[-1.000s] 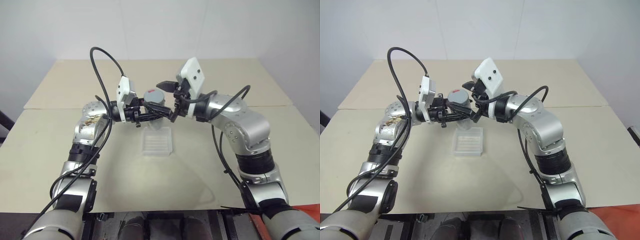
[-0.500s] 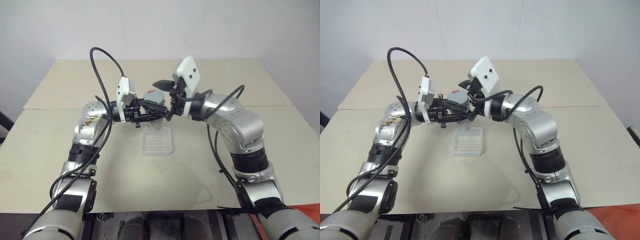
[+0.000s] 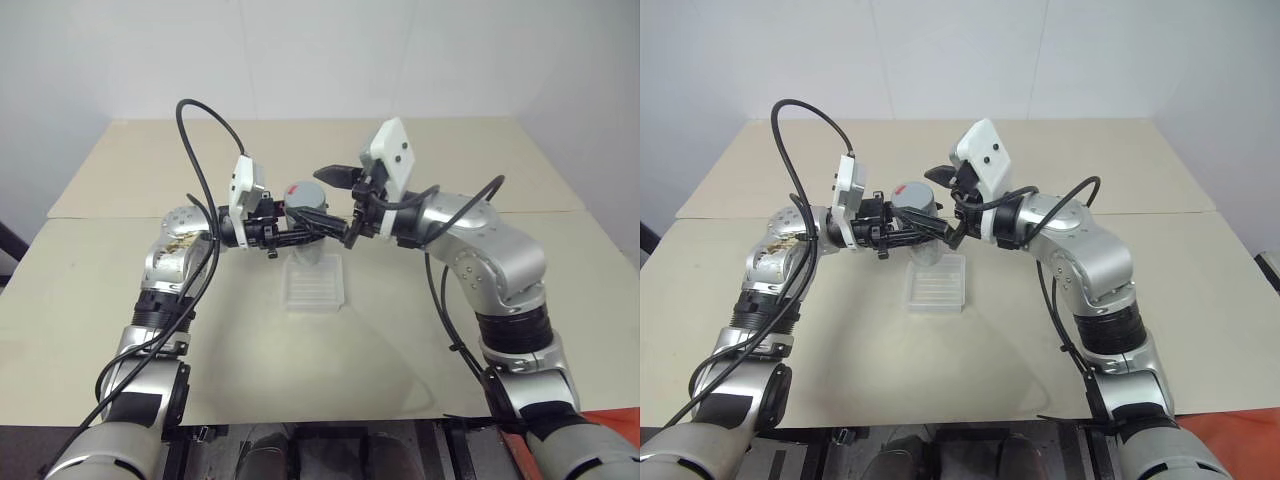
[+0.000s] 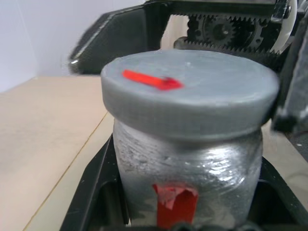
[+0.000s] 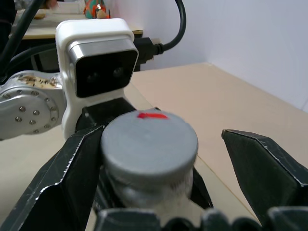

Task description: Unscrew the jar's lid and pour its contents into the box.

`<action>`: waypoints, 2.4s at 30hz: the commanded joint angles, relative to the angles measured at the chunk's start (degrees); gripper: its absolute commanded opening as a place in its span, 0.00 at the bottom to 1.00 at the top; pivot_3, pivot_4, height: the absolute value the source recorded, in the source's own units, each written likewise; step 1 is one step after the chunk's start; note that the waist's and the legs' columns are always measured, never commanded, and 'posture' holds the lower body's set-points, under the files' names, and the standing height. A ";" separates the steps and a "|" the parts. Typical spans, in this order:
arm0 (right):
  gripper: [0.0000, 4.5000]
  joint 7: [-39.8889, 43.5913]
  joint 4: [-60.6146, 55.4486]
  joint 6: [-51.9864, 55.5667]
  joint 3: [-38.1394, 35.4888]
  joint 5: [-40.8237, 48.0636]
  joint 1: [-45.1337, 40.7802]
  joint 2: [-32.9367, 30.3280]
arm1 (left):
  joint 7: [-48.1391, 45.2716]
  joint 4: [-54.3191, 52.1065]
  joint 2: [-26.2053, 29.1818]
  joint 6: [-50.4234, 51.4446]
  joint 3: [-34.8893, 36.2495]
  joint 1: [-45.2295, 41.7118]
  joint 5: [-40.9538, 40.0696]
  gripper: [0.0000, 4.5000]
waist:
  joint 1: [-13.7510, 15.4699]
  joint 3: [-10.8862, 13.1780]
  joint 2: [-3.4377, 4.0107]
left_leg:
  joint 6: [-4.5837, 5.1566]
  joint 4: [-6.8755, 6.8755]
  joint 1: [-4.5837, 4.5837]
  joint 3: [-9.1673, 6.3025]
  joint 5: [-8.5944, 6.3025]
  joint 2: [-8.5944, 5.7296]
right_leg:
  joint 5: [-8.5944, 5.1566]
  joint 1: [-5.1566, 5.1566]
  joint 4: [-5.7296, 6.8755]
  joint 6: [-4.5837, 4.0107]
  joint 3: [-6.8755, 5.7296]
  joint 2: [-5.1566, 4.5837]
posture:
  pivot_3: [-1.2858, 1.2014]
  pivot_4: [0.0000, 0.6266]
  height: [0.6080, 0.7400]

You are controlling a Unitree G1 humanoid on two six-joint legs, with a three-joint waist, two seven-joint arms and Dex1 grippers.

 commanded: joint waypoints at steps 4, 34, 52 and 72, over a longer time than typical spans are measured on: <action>0.99 -0.60 -0.52 -0.01 -4.47 0.23 0.83 -3.99 | -1.18 -1.82 1.06 -1.01 1.74 -0.30 -1.47 0.47 | 0.01 0.00 0.00 | 0.00 0.00 0.00 0.00 0.00 0.00 | 0.00 0.00 0.00 0.00 0.00 0.01 | 0.52 0.24 1.00; 0.99 1.88 -5.49 4.52 -1.38 4.30 -0.57 -5.42 | -1.85 4.32 -0.44 -3.91 -0.20 -3.29 2.20 0.47 | 0.07 0.00 0.00 | 0.02 0.00 0.00 0.01 -0.01 0.00 | 0.00 0.01 -0.03 0.00 0.01 0.01 | 0.52 0.24 1.00; 0.99 1.75 1.48 5.35 -0.30 3.28 -5.96 -0.71 | -2.36 4.11 -0.62 -4.54 0.12 -3.24 2.71 0.47 | 0.02 0.00 0.00 | 0.01 0.00 -0.01 0.00 -0.01 0.00 | 0.00 0.00 -0.02 0.00 -0.01 0.01 | 0.52 0.24 1.00; 0.99 3.65 2.68 5.26 0.33 3.17 -5.76 -0.15 | -2.84 4.19 0.10 -5.16 0.42 -3.66 2.70 0.47 | 0.01 0.00 0.00 | 0.01 0.00 -0.01 0.00 -0.01 0.00 | 0.00 0.00 -0.01 0.00 -0.01 0.01 | 0.52 0.24 1.00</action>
